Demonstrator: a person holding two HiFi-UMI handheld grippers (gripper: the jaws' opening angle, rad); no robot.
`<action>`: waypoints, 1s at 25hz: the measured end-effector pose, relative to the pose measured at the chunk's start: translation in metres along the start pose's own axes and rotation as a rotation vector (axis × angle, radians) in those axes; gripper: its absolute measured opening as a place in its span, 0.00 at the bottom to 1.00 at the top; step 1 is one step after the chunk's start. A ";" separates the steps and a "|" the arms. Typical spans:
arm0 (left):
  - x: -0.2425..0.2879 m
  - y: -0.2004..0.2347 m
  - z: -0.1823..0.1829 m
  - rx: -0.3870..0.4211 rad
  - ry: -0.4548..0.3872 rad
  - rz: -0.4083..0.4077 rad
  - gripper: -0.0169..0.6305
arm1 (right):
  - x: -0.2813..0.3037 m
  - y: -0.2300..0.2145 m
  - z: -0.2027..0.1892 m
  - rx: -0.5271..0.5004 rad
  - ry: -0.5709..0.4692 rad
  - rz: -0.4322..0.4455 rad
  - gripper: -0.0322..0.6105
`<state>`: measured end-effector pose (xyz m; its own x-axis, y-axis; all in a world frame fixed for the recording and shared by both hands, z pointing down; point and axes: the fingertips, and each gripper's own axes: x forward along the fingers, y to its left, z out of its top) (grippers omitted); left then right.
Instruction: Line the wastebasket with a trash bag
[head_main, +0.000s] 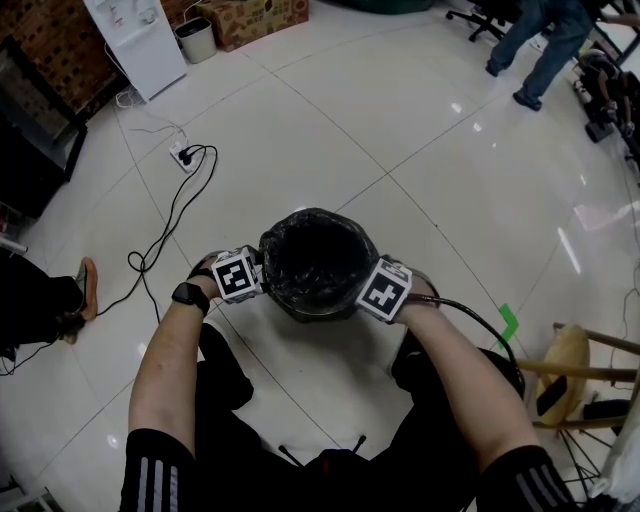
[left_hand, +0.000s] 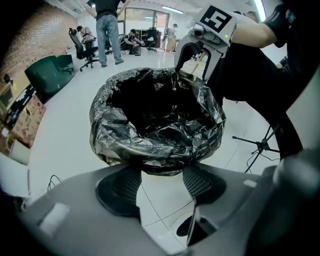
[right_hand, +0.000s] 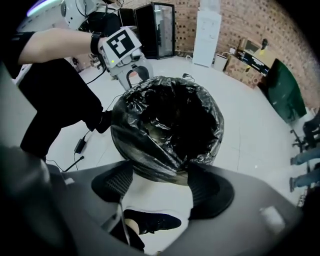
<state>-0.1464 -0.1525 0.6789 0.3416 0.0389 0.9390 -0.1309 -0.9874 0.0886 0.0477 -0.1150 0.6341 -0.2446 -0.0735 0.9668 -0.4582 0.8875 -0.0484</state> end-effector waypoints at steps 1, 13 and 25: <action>0.001 0.000 -0.001 -0.003 0.002 0.000 0.42 | 0.001 -0.001 0.001 0.018 -0.006 -0.002 0.60; 0.009 -0.003 -0.003 -0.040 -0.016 0.011 0.42 | 0.038 0.029 -0.027 0.230 0.057 0.119 0.61; 0.014 -0.002 -0.011 -0.049 0.004 0.028 0.42 | 0.031 0.045 -0.040 0.041 0.192 0.204 0.61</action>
<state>-0.1516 -0.1481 0.6951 0.3332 0.0116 0.9428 -0.1863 -0.9794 0.0779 0.0535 -0.0591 0.6716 -0.1713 0.1958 0.9656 -0.4512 0.8556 -0.2536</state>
